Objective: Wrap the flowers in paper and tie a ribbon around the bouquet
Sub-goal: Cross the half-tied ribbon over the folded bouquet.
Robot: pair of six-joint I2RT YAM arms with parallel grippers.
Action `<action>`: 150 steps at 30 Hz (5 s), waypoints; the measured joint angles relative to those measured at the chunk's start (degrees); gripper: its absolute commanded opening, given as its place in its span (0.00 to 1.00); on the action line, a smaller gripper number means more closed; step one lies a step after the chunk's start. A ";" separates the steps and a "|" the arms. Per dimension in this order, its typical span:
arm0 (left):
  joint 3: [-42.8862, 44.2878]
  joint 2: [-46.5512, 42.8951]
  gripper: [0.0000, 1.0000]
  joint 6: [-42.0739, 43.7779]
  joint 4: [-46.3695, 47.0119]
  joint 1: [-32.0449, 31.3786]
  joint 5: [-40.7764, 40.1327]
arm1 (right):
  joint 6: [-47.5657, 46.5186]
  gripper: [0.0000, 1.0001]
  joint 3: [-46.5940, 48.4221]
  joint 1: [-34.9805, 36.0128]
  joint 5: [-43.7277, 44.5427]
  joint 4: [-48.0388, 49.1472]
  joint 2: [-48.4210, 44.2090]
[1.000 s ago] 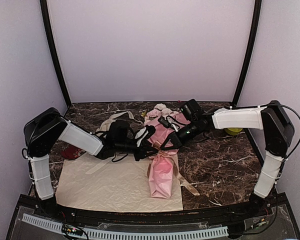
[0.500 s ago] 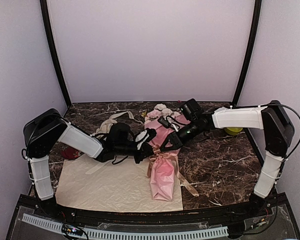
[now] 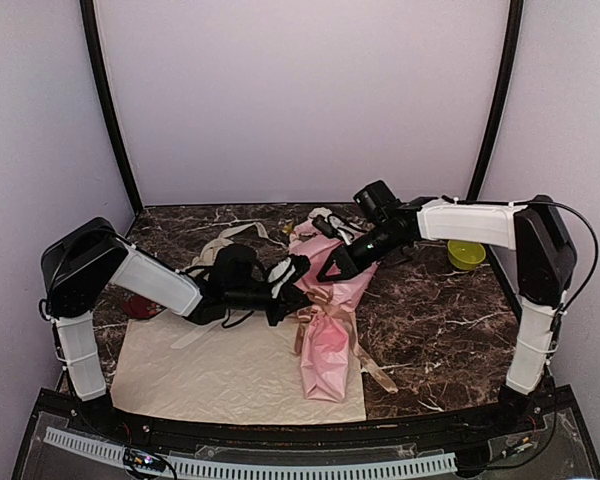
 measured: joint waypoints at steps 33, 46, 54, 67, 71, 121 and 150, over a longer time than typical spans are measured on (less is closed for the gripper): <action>-0.26 0.00 0.00 1.33 -0.24 0.00 0.37 | -6.47 0.26 1.14 1.86 -6.32 -4.39 6.69; -0.22 0.00 0.00 0.74 -0.42 0.17 0.87 | -3.67 0.07 -1.05 1.99 -3.41 -2.08 6.49; -0.22 0.00 0.00 0.72 -0.61 0.13 1.53 | -3.32 0.14 -1.31 1.92 -1.27 -2.27 5.99; -0.22 0.00 0.00 0.90 -1.44 0.11 2.25 | -2.47 0.00 -1.31 1.66 0.55 -1.44 3.50; -0.22 0.00 0.03 0.90 -1.64 0.11 2.27 | -2.60 0.00 -1.31 1.66 0.57 -1.49 3.32; 0.72 1.86 0.17 -3.23 2.29 1.18 5.05 | -13.53 0.15 7.10 1.46 -0.37 -16.06 8.70; 0.63 1.86 0.06 -4.17 3.23 1.51 10.32 | -13.53 0.21 9.97 -0.52 -0.26 -15.45 9.27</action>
